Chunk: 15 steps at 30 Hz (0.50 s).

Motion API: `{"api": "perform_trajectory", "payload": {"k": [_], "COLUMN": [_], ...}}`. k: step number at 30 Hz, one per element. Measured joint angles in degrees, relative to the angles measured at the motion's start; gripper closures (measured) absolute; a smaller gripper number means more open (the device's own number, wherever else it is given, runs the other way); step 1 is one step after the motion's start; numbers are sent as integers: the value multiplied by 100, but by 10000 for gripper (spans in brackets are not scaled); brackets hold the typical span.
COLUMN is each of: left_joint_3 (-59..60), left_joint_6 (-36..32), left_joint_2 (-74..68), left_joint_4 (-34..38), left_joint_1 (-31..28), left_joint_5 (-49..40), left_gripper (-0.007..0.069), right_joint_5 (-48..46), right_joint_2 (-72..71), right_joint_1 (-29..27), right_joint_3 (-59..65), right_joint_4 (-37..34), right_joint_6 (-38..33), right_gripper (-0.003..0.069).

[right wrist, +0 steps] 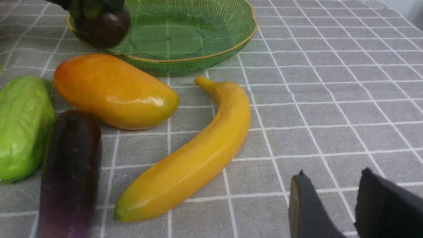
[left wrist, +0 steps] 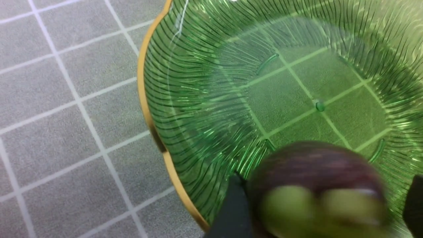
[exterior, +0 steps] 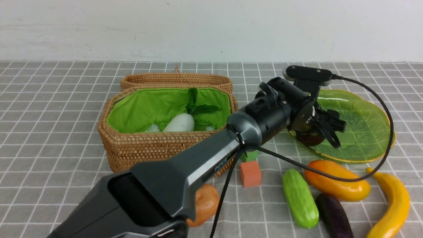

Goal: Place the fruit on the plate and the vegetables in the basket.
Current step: Grab a mangosteen with your left arm and put it on the plate on the right

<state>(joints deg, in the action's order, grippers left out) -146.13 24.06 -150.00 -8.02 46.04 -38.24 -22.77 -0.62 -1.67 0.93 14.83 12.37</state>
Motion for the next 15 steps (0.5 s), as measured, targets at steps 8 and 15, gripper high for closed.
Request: {"api": "perform_trajectory", "payload": {"k": [8,15], "left_joint_3": [0,0], "left_joint_6": [-369,-609], "left_joint_2": [0,183], "left_joint_4": [570,645], "left_joint_1": [0,0], "left_joint_5": [27,-550], "left_gripper": [-4,97], "right_joint_5": [0,0], "right_joint_2": [0,0], "right_joint_1": [0,0], "right_joint_3": [0,0], "right_joint_4": [0,0], "right_joint_6": [0,0], "right_gripper": [419,419]}}
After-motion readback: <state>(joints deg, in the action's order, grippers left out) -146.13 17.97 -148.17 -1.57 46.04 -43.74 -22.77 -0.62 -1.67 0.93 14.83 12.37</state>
